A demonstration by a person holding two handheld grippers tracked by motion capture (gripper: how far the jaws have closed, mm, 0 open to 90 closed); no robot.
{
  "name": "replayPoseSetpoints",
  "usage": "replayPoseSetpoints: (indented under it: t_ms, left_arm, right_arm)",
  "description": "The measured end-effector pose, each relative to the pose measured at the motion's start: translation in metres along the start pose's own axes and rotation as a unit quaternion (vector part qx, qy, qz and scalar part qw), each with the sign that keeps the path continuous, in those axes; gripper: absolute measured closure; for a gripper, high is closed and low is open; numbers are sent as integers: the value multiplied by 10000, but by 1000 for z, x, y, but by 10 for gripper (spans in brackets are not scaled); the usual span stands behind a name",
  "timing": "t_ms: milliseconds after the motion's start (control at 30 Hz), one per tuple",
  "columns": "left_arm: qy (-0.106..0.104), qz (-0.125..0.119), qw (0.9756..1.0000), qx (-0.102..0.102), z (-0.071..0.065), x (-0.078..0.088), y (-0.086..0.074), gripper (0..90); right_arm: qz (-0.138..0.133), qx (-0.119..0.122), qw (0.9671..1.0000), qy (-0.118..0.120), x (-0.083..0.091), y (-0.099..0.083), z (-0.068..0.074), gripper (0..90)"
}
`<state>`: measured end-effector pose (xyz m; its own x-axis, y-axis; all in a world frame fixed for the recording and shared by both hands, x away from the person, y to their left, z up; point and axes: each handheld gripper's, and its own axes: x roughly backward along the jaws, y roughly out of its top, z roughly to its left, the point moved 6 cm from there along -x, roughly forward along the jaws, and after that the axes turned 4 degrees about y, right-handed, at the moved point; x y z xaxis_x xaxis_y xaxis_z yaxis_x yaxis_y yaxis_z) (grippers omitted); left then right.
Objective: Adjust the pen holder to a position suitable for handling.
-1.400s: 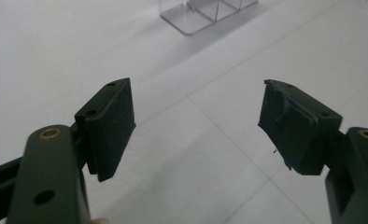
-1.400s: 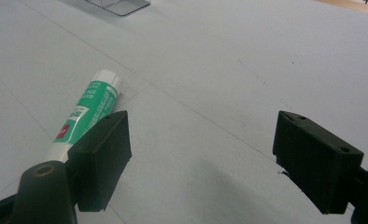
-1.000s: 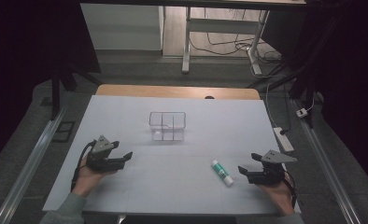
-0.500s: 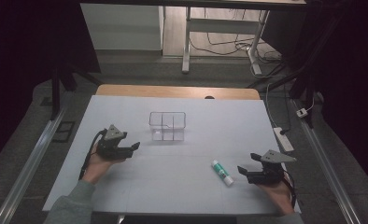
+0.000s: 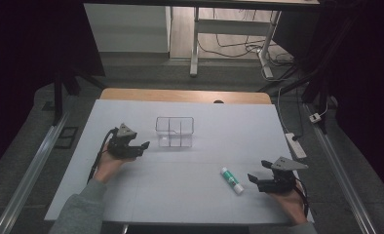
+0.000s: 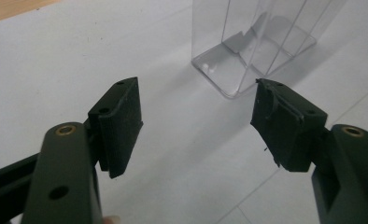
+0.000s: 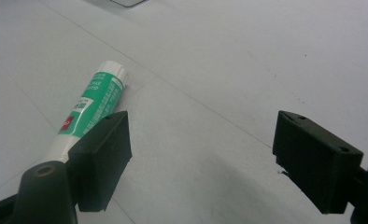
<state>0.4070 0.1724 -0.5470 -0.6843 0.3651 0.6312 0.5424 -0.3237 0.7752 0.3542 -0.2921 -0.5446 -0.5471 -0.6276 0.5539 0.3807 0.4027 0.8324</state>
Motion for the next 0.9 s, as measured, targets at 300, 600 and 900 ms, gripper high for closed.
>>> replayPoseSetpoints:
  t_ms: [300, 600, 900]
  left_arm:
    - [-23, 20, 10000, 6, 1, -18, 12, 386]
    - [-138, 27, 9998, 115, 5, -33, 18, 506]
    - [-196, 51, 9998, 83, 7, -41, 18, 822]
  right_arm:
    - [29, 10, 10000, -17, 0, -1, -1, 188]
    - [21, -9, 10000, -62, 0, -1, -1, 189]
    - [35, -12, 10000, -89, -1, -1, -2, 190]
